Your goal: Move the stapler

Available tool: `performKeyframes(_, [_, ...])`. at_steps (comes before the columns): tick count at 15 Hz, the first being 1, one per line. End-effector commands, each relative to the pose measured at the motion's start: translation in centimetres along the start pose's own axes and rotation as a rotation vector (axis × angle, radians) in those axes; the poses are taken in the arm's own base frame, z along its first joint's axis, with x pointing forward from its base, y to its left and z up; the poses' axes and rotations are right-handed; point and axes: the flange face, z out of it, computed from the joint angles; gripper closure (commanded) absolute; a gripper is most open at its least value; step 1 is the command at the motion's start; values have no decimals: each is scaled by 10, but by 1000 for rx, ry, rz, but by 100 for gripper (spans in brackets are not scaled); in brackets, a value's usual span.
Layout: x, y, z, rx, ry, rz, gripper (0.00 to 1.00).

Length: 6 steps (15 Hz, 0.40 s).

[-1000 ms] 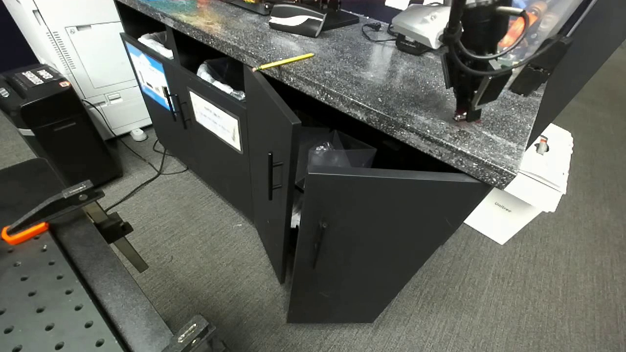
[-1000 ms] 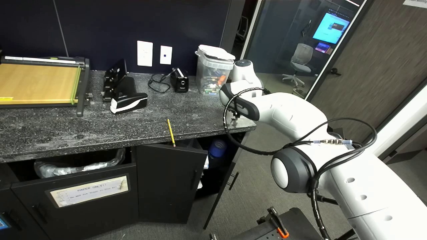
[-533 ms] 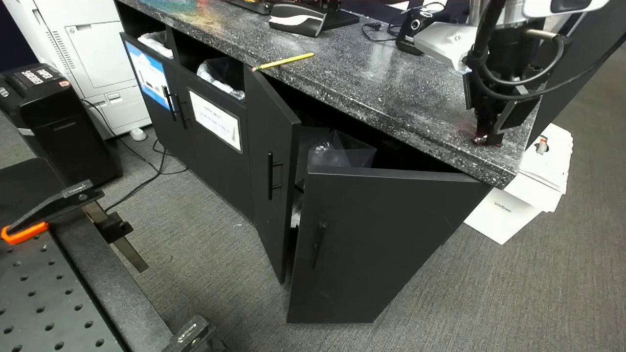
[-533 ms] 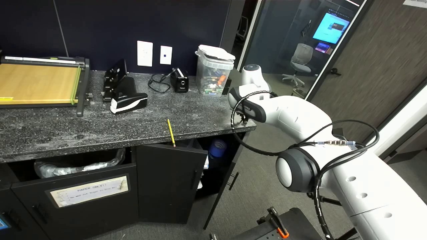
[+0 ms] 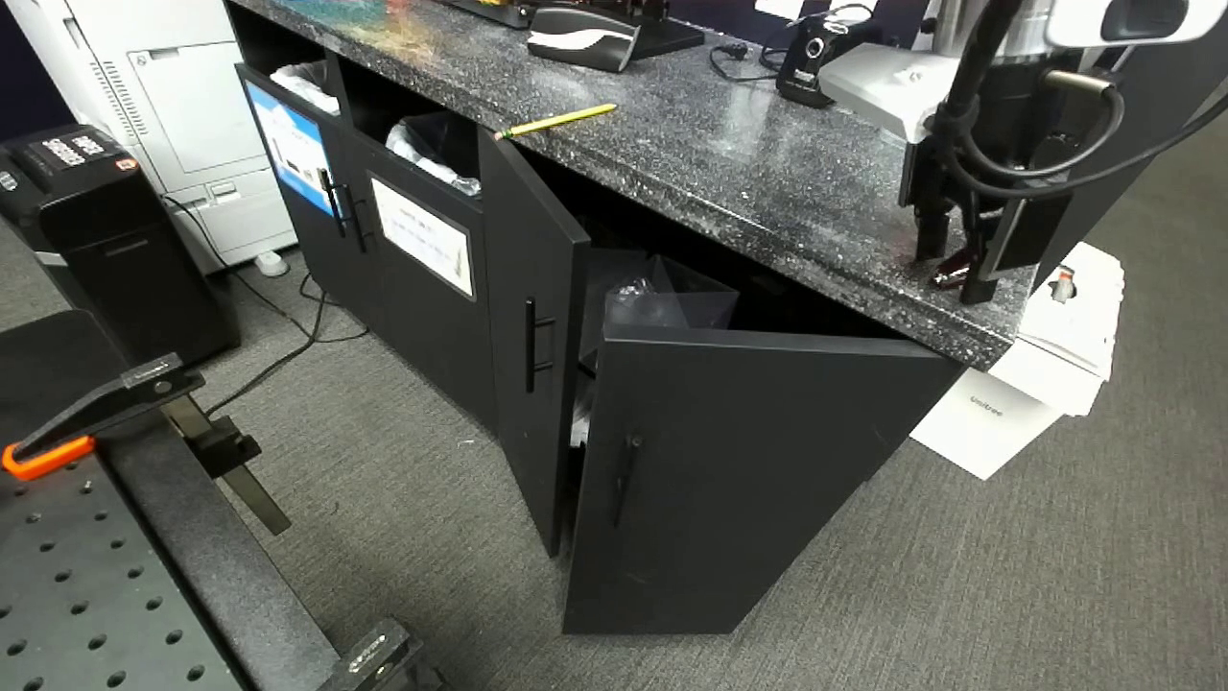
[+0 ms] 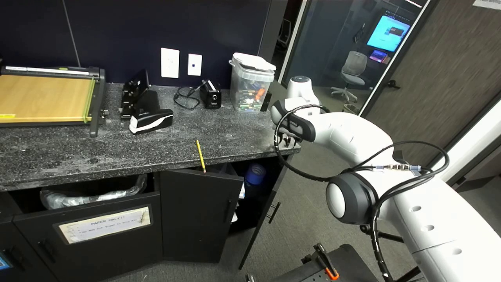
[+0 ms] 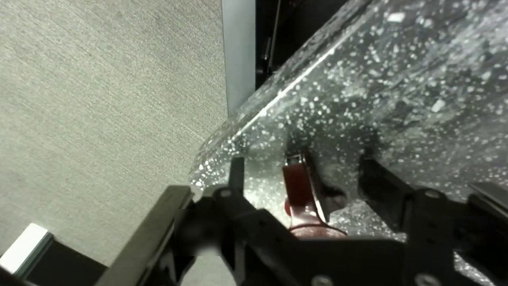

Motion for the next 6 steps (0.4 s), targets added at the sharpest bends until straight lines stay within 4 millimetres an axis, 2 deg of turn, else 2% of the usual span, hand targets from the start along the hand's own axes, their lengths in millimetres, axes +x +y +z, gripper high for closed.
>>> performKeyframes(1, [-4, -1, -23, 77, -134, -114, 0])
performKeyframes(3, [-7, -2, -40, 101, -188, -193, 0])
performKeyframes(4, [-7, -3, -18, 56, -123, -129, 0])
performKeyframes(6, [-8, -5, -33, 72, -151, -169, 0])
